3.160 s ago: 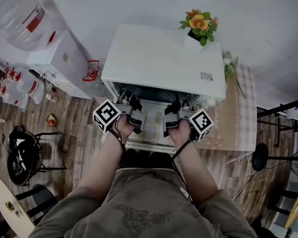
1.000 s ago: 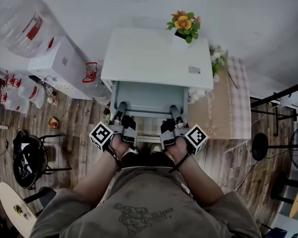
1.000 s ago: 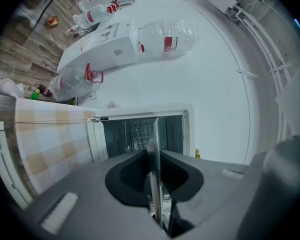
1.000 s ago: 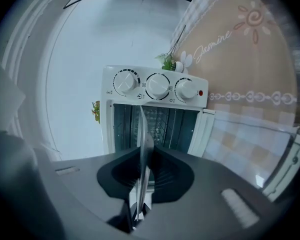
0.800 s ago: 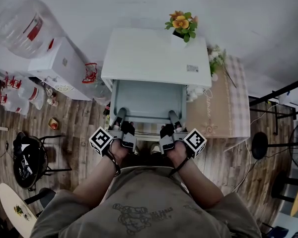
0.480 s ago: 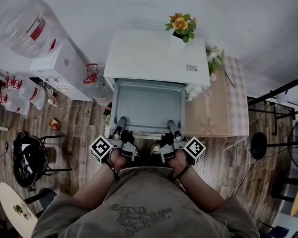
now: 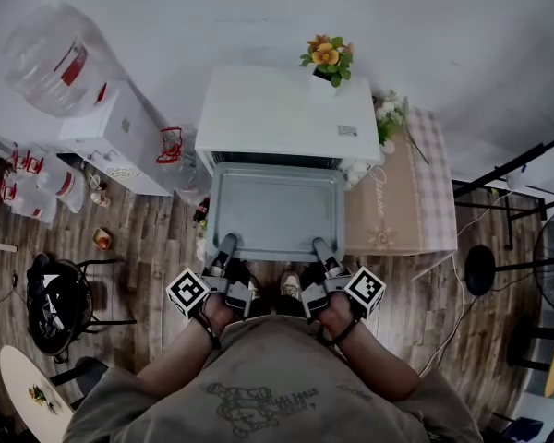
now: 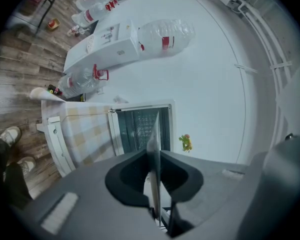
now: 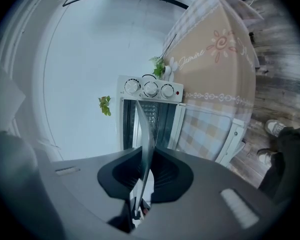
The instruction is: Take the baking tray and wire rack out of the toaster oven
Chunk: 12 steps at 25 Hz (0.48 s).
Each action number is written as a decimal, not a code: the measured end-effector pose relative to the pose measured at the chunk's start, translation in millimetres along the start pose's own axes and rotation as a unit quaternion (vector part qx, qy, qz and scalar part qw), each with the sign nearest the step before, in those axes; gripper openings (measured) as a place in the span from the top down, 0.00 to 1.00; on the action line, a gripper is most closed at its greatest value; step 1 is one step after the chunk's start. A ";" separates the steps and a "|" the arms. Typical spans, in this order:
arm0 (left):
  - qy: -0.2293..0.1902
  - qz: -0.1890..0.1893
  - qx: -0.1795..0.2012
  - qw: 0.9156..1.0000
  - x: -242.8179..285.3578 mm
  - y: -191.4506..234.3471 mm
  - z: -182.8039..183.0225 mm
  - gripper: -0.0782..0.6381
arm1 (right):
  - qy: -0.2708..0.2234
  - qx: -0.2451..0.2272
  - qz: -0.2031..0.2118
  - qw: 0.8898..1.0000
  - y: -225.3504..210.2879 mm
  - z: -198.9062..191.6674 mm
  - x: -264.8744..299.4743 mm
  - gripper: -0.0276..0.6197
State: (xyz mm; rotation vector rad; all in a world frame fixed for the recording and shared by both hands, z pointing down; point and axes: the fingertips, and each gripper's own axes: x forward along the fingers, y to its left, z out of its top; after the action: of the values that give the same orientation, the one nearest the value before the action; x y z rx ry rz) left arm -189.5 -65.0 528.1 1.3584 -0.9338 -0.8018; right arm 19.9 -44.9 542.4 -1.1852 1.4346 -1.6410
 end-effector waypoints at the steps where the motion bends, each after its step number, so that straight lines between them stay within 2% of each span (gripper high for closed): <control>1: 0.000 -0.003 0.000 1.000 0.0 -3.5 -1.3 0.84 | -0.001 0.001 0.000 1.000 1.0 -0.1 -1.7 0.88; 5: 0.001 -0.014 0.001 1.000 1.0 -13.0 -4.4 0.84 | -0.004 0.007 -0.004 1.000 0.6 0.5 -6.5 0.88; 8: 0.000 -0.008 0.001 1.000 -1.6 -11.8 -7.6 0.84 | -0.002 -0.003 -0.003 1.000 0.0 2.8 -8.8 0.88; 12: 0.018 0.001 0.018 1.000 0.6 -11.3 -19.6 0.84 | -0.008 -0.005 -0.003 1.000 2.9 13.1 -15.6 0.88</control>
State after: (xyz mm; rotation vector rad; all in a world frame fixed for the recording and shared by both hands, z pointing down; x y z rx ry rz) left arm -171.0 -57.7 517.3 1.3988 -0.9251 -0.7592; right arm 37.7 -36.6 536.2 -1.2067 1.4312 -1.6259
